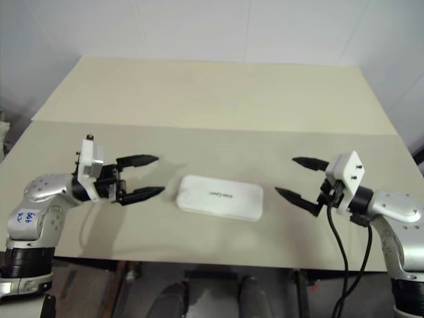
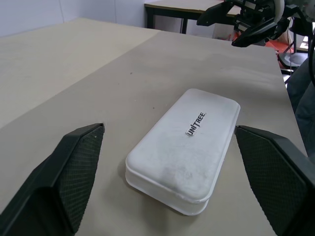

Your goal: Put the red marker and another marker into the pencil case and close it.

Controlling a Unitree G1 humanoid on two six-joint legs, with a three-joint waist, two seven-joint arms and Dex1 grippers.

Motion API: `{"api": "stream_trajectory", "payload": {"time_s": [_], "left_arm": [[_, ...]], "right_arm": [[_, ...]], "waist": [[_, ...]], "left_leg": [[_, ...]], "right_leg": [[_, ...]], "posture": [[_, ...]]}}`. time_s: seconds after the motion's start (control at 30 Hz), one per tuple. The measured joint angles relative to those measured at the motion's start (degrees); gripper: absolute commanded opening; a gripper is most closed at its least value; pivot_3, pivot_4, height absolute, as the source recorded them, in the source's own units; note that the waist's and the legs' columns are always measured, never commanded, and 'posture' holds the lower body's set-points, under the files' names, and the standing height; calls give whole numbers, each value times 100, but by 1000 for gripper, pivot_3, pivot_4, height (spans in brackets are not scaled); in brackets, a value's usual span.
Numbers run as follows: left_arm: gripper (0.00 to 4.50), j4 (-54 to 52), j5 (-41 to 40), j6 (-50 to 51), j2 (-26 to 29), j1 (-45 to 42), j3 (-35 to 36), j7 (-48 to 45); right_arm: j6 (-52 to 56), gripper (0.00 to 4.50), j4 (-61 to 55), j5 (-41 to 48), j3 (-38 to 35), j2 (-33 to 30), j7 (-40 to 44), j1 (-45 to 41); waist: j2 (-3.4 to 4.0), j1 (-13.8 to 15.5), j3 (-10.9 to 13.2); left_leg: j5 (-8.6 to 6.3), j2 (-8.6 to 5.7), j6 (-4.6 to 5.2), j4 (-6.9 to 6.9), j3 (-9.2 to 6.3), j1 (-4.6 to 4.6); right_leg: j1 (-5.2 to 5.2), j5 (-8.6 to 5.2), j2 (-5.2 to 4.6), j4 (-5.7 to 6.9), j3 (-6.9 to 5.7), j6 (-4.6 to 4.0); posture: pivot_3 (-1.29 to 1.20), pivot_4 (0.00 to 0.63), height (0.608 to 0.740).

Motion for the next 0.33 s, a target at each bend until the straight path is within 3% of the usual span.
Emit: {"api": "stream_trajectory", "payload": {"time_s": [0.33], "left_arm": [[4455,209,184,-366,0,6,-18,84]], "right_arm": [[-61,4500,95,-36,-7,-1,18,84]], "waist": [[0,-5,0]], "left_leg": [[0,0,0,-2,0,0]], "right_leg": [[0,2,0,0,0,3]], "posture": [[0,150,740]]}}
